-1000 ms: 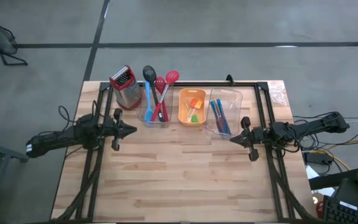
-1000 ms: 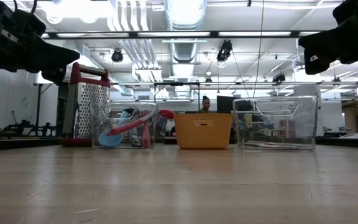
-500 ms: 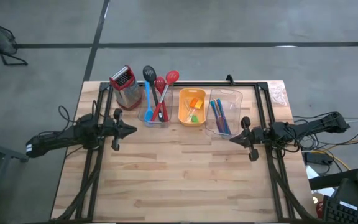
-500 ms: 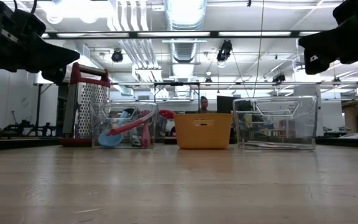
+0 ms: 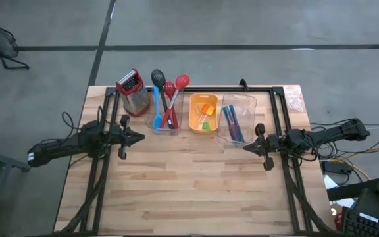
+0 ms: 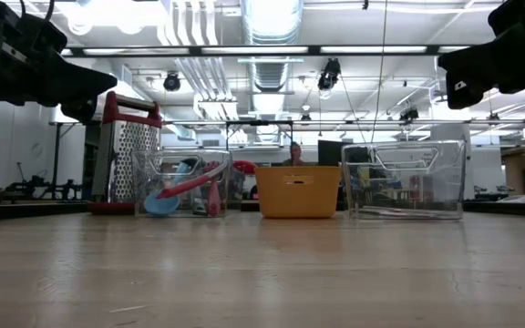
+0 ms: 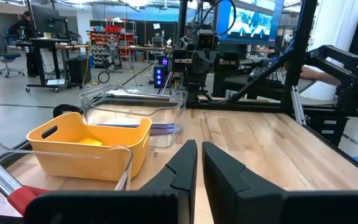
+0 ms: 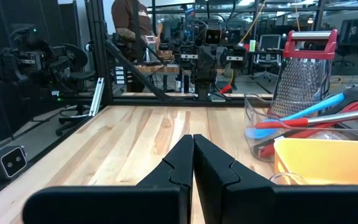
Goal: Pick & Place Kitchen Items
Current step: Return to Home Position
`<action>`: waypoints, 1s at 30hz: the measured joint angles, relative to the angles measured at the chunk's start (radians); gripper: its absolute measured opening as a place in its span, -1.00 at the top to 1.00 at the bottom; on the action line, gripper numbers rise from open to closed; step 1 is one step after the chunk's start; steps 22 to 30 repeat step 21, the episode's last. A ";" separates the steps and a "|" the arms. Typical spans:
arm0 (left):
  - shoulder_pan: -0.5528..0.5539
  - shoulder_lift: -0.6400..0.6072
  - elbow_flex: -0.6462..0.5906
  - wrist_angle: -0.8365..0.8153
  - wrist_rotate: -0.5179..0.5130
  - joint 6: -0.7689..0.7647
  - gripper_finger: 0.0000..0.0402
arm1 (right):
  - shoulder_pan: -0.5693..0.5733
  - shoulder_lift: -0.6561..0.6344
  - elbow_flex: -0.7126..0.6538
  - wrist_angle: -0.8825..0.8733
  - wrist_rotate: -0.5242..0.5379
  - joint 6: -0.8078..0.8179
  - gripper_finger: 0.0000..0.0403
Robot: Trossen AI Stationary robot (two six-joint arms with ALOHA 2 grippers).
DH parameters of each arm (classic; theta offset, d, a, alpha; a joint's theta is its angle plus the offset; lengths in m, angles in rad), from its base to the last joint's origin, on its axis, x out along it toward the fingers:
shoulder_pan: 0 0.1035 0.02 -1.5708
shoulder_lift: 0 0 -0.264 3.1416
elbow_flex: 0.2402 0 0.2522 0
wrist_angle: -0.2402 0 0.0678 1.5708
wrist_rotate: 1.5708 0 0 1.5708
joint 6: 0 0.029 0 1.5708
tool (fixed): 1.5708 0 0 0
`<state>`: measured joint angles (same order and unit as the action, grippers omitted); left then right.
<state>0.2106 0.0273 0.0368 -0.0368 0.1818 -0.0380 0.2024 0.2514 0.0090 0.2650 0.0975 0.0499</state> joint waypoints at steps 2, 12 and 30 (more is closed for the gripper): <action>0.000 0.000 0.000 0.000 0.000 0.000 0.83 | 0.000 0.000 0.000 0.000 0.000 0.001 0.96; 0.000 0.000 0.000 0.000 0.000 0.000 0.86 | 0.000 0.000 0.000 0.000 0.000 0.000 0.96; 0.000 0.000 0.000 0.000 0.000 0.000 0.86 | 0.000 0.000 0.000 0.000 0.000 0.000 0.96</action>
